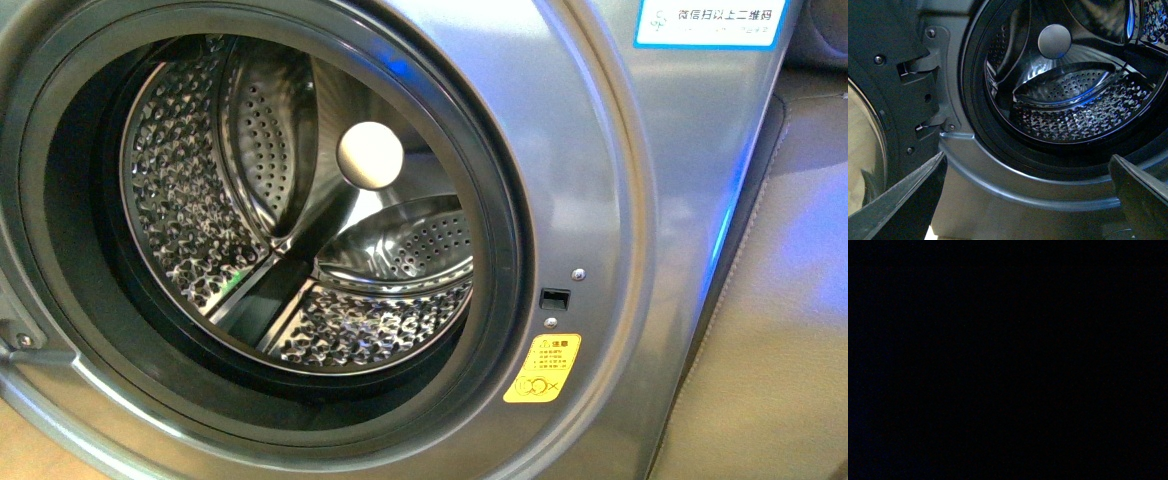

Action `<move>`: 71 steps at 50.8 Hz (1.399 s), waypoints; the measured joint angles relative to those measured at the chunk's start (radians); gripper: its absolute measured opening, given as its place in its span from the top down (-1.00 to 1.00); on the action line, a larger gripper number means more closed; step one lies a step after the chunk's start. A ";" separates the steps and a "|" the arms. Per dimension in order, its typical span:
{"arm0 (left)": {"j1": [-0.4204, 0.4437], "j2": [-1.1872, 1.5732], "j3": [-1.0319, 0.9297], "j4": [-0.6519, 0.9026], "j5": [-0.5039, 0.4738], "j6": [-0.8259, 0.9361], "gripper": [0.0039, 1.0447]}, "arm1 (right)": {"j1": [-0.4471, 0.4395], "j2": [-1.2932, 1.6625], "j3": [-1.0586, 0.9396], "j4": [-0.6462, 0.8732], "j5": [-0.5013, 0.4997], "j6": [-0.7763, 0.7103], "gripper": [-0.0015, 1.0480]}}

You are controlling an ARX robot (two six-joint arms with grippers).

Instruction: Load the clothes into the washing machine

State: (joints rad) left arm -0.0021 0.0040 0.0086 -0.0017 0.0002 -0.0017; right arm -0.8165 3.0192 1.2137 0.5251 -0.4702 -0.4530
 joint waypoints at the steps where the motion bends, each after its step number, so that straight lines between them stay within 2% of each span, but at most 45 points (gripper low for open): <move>1: 0.000 0.000 0.000 0.000 0.000 0.000 -0.88 | -0.003 0.000 0.002 0.000 0.001 0.000 -0.36; 6: 0.000 0.000 0.000 0.000 0.000 0.000 -0.88 | -0.012 -0.003 0.002 0.003 0.002 0.004 -0.10; 14: 0.000 0.000 0.000 0.000 0.000 0.000 -0.88 | -0.026 -0.053 -0.054 0.028 0.009 0.053 0.48; 19: 0.000 0.000 0.000 0.000 0.000 0.000 -0.88 | -0.036 -0.133 -0.132 0.029 0.002 0.056 0.67; 36: 0.000 0.000 0.000 0.000 0.000 0.000 -0.88 | -0.080 -0.426 -0.306 0.012 -0.076 0.045 0.70; 54: 0.000 0.000 0.000 0.000 0.000 0.000 -0.88 | -0.082 -0.866 -0.528 -0.011 -0.263 0.061 0.71; 71: 0.000 0.000 0.000 0.000 0.000 0.000 -0.88 | -0.085 -1.373 -0.599 -0.114 -0.443 0.163 0.71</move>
State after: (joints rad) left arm -0.0017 0.0040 0.0086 -0.0017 -0.0002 -0.0017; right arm -0.9020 1.6466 0.6147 0.4110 -0.9127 -0.2905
